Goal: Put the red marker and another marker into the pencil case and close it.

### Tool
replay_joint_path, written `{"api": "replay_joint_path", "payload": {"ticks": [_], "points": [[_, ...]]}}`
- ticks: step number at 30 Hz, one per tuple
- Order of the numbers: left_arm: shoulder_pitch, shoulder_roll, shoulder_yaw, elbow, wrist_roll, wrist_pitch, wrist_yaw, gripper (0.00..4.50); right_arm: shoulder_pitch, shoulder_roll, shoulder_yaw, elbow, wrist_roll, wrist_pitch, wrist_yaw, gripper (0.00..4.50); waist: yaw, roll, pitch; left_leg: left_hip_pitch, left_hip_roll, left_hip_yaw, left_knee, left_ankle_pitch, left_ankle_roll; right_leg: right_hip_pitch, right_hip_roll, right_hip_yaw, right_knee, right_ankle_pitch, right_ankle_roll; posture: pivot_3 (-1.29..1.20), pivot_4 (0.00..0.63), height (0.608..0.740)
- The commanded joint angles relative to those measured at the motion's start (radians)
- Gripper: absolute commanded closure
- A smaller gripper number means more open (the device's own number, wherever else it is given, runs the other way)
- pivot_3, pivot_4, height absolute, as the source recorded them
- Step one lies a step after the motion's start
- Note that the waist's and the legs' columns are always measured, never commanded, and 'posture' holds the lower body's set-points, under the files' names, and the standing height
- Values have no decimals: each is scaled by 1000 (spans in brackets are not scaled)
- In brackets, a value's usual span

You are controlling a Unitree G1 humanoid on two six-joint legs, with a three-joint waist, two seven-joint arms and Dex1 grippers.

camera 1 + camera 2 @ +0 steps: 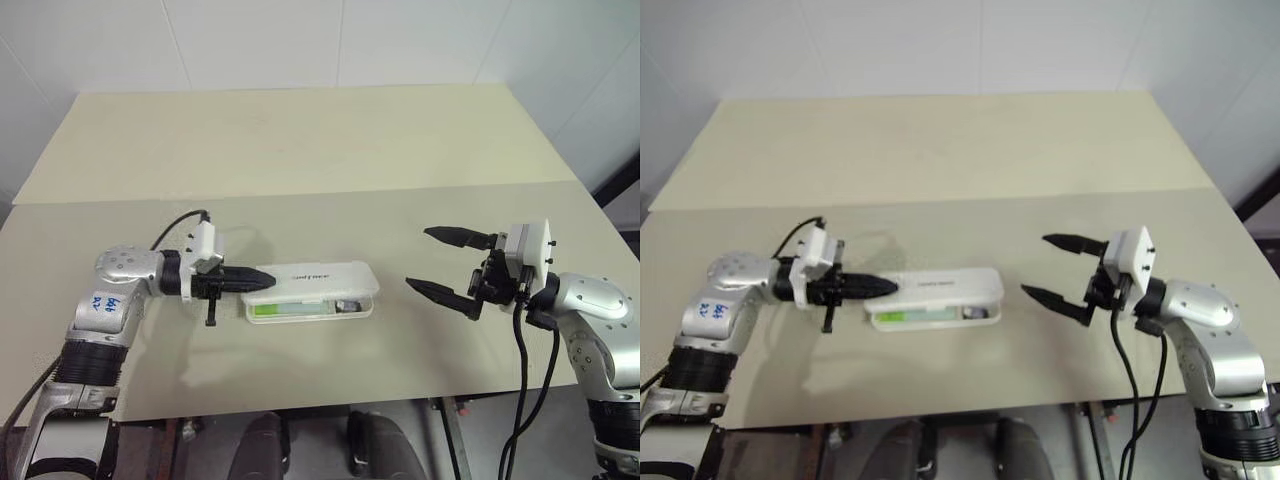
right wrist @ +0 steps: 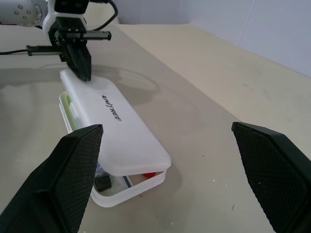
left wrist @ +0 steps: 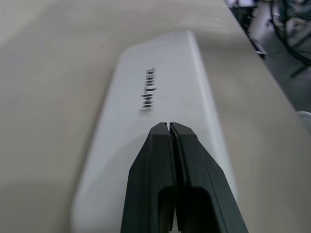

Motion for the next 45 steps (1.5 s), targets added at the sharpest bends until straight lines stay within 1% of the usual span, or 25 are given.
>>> {"api": "replay_joint_path", "payload": {"ticks": [1, 5, 12, 16, 21, 25, 28, 29, 30, 32, 35, 36, 37, 38, 41, 45], "points": [[15, 7, -38, -34, 29, 19, 5, 4489, 11, 9, -26, -46, 16, -17, -18, 0, -2, 0, 0, 0, 0, 0, 0, 0, 0, 0, 0, 0, 0, 0, 0, 0, 150, 740], [8, -9, -81, -3, 87, 18, 47, 4489, 29, 17, -24, -66, 12, -23, -34, 0, 0, 0, 0, 0, 0, 0, 0, 0, 0, 0, 1, 0, 0, 0, 0, 0, 150, 740], [0, -25, -124, 2, 115, 57, 90, 4489, 57, 34, -23, -102, 9, -28, -63, 0, 1, 1, -1, 1, 0, -1, 1, 0, 0, 1, 0, 0, 1, 0, 0, 0, 150, 740], [5, -7, -176, -17, 130, 161, 92, 4489, 74, 43, -24, -120, 9, -30, -77, 0, 2, 2, -3, 1, 0, -1, 2, 0, 0, 2, 0, 0, 1, 0, 0, 0, 150, 740], [14, -14, -190, -36, 129, 214, 117, 4489, 79, 50, -16, -120, 5, -41, -85, 0, 1, 8, -9, 2, -1, -1, 2, 0, 0, 3, -1, 0, -1, -2, -4, 0, 150, 740], [29, -49, -123, -60, 60, 230, 136, 4489, 66, 58, -5, -102, -5, -52, -84, 0, 1, 10, -11, 2, 0, -1, 2, 0, 0, 3, 0, 0, -1, -2, -5, 0, 150, 740], [31, -80, -39, -61, 2, 186, 145, 4489, 54, 60, 0, -82, -8, -58, -74, 0, 1, 10, -11, 2, 0, -1, 3, 0, 1, 3, 0, 0, -1, -3, -5, 0, 150, 740], [43, -80, 9, -73, -48, 158, 108, 4489, 47, 59, 2, -70, -9, -62, -68, 0, 1, 10, -11, 1, 0, -1, 3, 0, 1, 3, 0, 0, -1, -3, -5, 0, 150, 740], [54, -73, 48, -87, -93, 154, 76, 4489, 41, 57, 3, -58, -10, -65, -62, 0, -2, 9, -10, 1, 0, -1, 3, 0, 1, 3, 0, 0, -1, -2, -5, 0, 150, 740], [63, -65, 117, -94, -136, 125, 69, 4489, 30, 53, 3, -34, -10, -71, -49, 0, -4, 8, -10, 0, 1, -1, 3, 0, 1, 2, 0, 0, 0, -2, -5, 0, 150, 740], [78, -33, 162, -98, -144, 106, 67, 4489, 18, 45, -4, 1, -8, -80, -23, 0, -2, 8, -10, 1, 1, -1, 3, 0, 1, 1, 0, 0, 1, -1, -3, 0, 150, 740], [93, -15, 175, -113, -150, 126, 72, 4489, 13, 43, -6, 14, -8, -83, -15, 0, -2, 8, -10, 1, 1, -1, 2, 0, 1, 1, 1, -1, 1, -1, -3, 0, 150, 740], [102, -6, 181, -127, -153, 142, 81, 4077, 8, 40, -10, 27, -7, -86, -5, 0, -2, 8, -10, 1, 1, -1, 2, 0, 1, 1, 1, -1, 1, -1, -3, 0, 150, 740], [126, 11, 196, -149, -155, 154, 88, 3895, 1, 36, -11, 42, -7, -90, 3, 0, -3, 8, -10, 1, 1, -1, 2, 0, 1, 1, 1, 0, 1, -1, -3, 0, 150, 740], [190, 35, 239, -195, -143, 109, 110, 2871, -19, 25, -16, 79, -10, -98, 28, 0, -5, 8, -10, 1, 1, 0, 2, -1, 1, 1, 0, 1, -1, -1, -2, 0, 150, 740], [234, 18, 283, -226, -139, 66, 176, 1514, -30, 6, -27, 132, -13, -123, 60, 0, 0, 8, -10, 1, 1, -1, 1, -2, -1, 1, -1, 0, -1, -2, -5, 0, 150, 740]]}}
